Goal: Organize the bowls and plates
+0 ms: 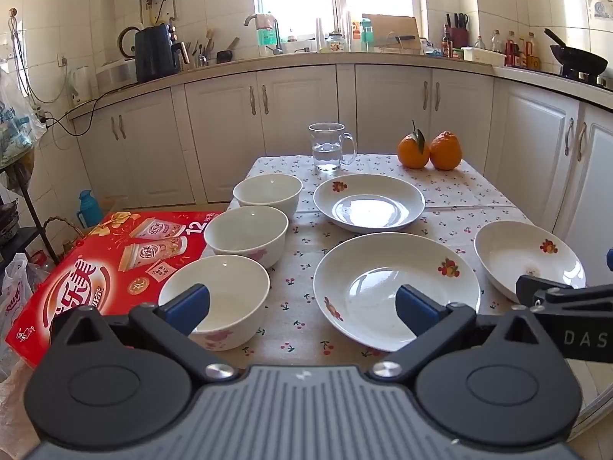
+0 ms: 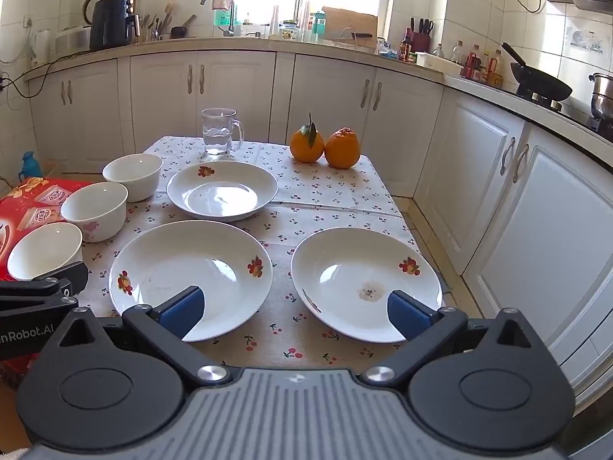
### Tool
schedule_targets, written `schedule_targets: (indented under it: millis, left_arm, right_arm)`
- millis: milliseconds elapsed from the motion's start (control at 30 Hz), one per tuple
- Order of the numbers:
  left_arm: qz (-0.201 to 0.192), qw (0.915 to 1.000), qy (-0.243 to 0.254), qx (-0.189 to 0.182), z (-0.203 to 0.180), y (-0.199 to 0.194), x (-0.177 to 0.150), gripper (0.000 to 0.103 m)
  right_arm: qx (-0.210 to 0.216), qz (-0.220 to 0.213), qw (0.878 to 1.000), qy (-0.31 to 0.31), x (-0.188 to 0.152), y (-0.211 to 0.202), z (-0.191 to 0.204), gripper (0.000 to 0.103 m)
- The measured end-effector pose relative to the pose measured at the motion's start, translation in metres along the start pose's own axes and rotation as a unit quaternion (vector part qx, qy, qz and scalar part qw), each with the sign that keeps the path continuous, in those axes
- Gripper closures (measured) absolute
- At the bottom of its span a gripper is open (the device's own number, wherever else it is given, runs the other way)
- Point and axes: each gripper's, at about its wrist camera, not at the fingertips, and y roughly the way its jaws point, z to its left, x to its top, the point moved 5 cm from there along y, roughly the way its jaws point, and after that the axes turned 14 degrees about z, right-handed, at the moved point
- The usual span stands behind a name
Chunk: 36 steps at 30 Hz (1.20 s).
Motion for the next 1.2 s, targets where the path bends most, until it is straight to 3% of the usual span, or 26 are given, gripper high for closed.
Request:
schedule_targets:
  millis: [1200]
  left_arm:
    - [-0.003,1.0000,-0.001,0.002,0.0014,-0.0045,0.0013,0.001]
  right_arm:
    - [-0.007,-0.009,1.000,-0.003,0.0000,-0.0036,-0.0001,0.000]
